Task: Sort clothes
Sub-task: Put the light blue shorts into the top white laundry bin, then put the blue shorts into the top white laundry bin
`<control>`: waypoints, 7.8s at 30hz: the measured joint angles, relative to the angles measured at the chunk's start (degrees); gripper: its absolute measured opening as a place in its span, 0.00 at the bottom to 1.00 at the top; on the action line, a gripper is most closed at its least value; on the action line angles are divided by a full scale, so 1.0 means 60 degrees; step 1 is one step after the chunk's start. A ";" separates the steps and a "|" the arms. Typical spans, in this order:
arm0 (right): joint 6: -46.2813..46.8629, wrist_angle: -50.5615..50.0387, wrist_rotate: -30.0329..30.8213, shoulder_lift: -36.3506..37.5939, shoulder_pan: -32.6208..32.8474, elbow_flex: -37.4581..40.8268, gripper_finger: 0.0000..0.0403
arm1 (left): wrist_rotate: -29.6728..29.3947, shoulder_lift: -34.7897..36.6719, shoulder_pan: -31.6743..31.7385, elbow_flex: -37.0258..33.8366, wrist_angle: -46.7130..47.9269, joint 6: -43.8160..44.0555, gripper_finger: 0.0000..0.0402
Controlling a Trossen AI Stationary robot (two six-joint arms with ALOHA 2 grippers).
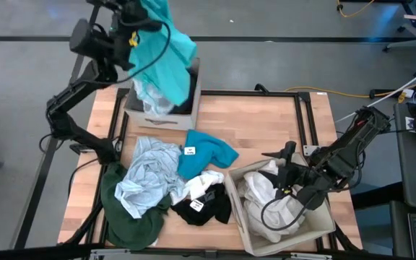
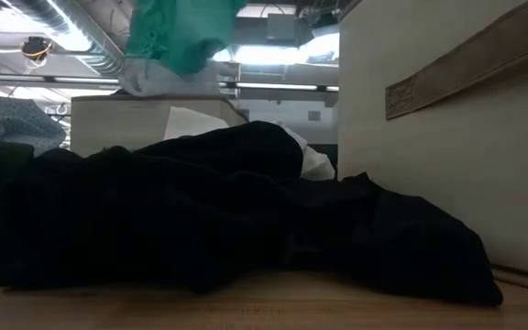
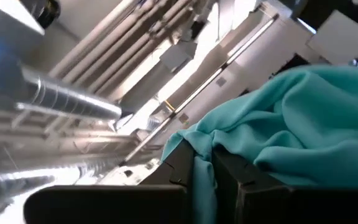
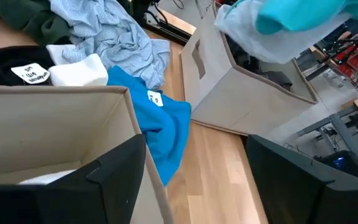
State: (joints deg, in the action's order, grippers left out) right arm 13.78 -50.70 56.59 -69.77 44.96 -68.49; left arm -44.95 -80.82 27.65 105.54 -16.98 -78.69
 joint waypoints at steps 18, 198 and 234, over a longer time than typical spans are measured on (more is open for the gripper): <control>0.0984 -0.0553 -0.0030 -0.0048 -0.1025 0.0250 0.70 | 0.3128 -0.0624 0.2501 -0.0016 1.0656 0.9409 0.07; 0.2233 0.0200 -0.0381 -0.0103 -0.0999 0.1366 0.70 | -0.0455 0.1929 -0.5439 -0.8474 0.0727 0.8727 0.04; 0.2237 0.0247 -0.0553 -0.0103 -0.0999 0.1373 0.70 | 0.2030 0.0936 0.0377 -0.8466 0.6273 1.0330 0.04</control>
State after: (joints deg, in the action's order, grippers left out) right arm 27.20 -49.22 53.28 -70.39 38.96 -60.25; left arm -32.77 -75.20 29.91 54.74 20.66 -16.71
